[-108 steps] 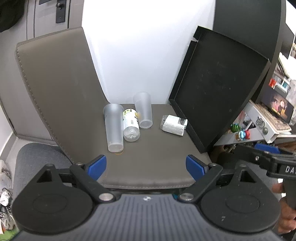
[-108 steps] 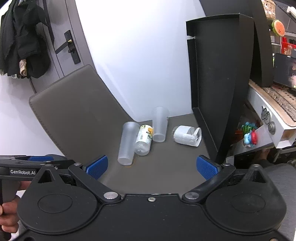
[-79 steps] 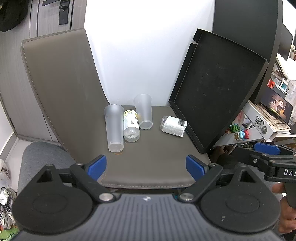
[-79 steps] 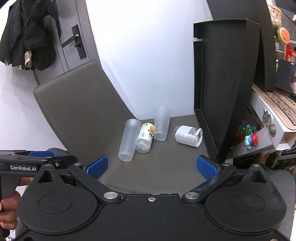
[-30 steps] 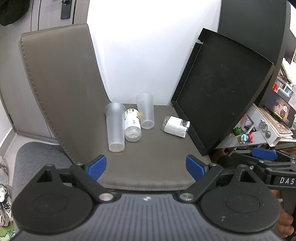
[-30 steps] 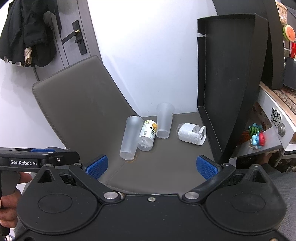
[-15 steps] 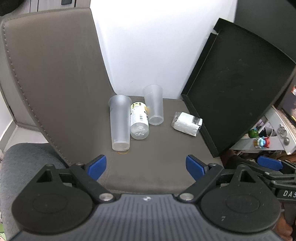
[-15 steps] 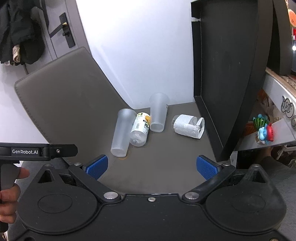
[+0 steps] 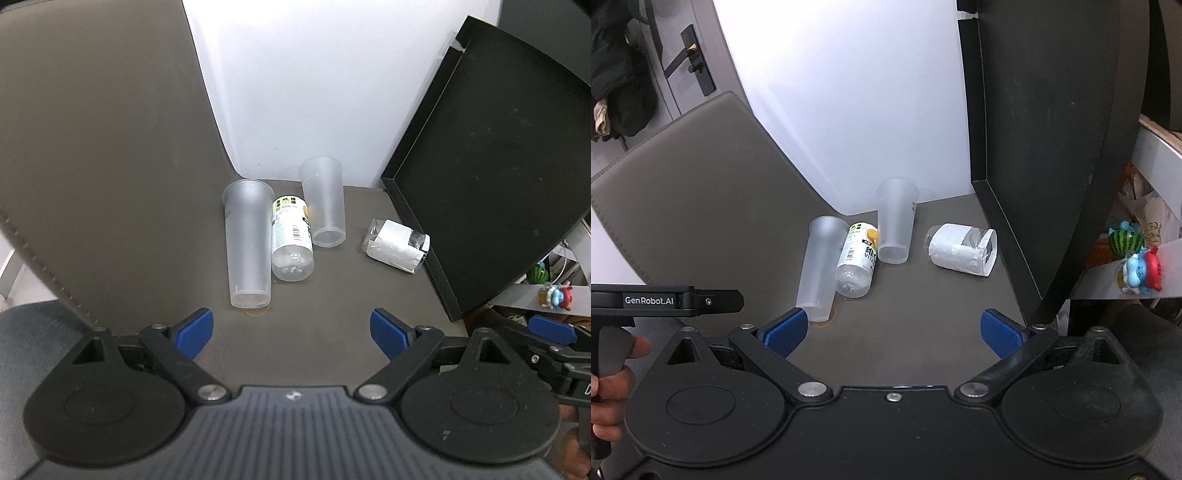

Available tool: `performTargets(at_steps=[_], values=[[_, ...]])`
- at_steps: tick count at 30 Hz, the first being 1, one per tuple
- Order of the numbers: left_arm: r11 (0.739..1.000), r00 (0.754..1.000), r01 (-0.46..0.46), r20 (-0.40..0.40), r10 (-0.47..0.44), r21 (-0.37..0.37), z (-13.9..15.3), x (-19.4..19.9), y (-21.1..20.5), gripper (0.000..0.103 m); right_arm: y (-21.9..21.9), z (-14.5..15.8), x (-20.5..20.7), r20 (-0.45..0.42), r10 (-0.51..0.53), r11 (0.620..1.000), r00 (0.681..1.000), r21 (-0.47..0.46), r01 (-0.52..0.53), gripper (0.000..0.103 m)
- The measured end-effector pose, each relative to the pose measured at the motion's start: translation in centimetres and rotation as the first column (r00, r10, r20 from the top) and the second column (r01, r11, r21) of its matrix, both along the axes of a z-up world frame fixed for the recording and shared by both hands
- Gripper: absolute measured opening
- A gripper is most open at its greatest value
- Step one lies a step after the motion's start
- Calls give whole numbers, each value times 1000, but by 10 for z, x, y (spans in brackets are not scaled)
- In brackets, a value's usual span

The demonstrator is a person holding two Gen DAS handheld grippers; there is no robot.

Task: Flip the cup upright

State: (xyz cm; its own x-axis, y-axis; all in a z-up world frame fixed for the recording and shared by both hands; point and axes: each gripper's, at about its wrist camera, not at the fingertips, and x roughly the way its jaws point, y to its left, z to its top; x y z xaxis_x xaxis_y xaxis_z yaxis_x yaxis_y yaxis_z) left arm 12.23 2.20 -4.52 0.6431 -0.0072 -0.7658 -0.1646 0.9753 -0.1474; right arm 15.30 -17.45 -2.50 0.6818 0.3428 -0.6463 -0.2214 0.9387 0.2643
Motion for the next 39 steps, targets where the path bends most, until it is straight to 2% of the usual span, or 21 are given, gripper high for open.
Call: performTargets(at_steps=[6,10,16,19,25,32,39], values=[[1000,1000,6,-13,-6,-4,-5,22,2,89,-3,-7,18,-19,-13,1000,1000,15,13,97],[1000,1000,12,-20,-13,-6,-9,36,2,89,-4,-13,29,-30,-18,1000,999,24,19,92],[1000,999,26,-31,-26,-6,-15,60,2,89,-5,-23,45,-51,-32,999,998,42,34,91],[1000,999,27,-34,-28,-11,-18,72,4,89,-6,-30,52,-65,-35,998,997,48,38,87],[999,999,30,-42,-30,-16,-26,98,5,87,-9,-41,66,-69,-36,996,997,77,41,86],[999,997,41,-68,-43,-35,-40,128,3,81,-15,-56,77,-90,-51,990,995,125,62,86],[997,994,36,-98,-43,-65,-53,156,2,70,-16,-68,84,-89,-72,992,993,92,80,85]])
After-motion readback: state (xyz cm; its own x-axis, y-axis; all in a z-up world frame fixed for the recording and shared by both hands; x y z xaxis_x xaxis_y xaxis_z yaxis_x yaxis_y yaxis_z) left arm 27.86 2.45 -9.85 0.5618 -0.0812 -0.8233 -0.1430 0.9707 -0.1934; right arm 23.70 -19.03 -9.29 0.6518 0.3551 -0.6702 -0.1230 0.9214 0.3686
